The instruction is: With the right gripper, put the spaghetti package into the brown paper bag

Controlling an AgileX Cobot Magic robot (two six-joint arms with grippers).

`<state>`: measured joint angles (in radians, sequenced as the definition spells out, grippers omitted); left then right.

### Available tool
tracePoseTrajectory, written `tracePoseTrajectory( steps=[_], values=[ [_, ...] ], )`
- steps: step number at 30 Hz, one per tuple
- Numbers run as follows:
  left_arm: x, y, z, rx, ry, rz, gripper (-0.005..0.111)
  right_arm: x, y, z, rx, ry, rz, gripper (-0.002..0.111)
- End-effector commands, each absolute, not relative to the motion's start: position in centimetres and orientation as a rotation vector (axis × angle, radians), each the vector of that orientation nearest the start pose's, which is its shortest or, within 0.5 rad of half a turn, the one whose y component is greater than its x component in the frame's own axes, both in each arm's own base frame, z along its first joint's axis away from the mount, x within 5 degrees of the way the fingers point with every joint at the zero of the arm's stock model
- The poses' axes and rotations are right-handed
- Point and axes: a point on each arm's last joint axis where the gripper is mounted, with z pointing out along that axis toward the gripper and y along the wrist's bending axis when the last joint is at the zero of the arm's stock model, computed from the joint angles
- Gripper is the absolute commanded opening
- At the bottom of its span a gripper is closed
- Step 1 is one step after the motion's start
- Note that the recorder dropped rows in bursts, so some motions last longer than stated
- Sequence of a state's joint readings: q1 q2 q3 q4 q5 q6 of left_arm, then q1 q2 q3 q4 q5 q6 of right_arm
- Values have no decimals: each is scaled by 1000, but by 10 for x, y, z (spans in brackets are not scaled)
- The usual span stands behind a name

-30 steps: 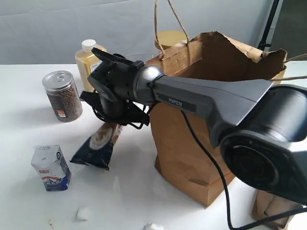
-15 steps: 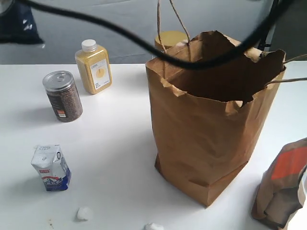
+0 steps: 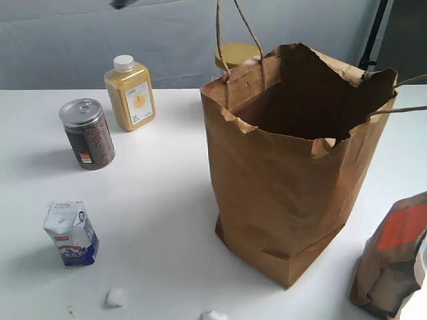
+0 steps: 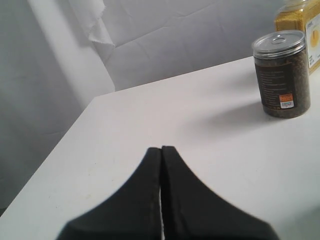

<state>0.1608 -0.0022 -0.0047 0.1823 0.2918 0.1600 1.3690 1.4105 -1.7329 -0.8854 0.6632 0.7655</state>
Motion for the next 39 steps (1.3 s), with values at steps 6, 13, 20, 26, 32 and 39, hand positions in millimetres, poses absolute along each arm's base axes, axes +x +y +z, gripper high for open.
tracePoseTrajectory(
  steps=[6,13,20,26,32,39],
  values=[
    [53,13,187,113,1781,396,0,141,215,489,-637,1478,601,0],
    [53,13,187,113,1781,396,0,178,200,429,-624,1539,591,0],
    [53,13,187,113,1781,396,0,193,188,370,-625,1647,594,0],
    [53,13,187,113,1781,396,0,194,181,343,-618,1654,686,0],
    [53,13,187,113,1781,396,0,192,179,326,-586,1698,736,34],
    [53,13,187,113,1781,396,0,189,176,306,-553,1775,750,70]
  ],
)
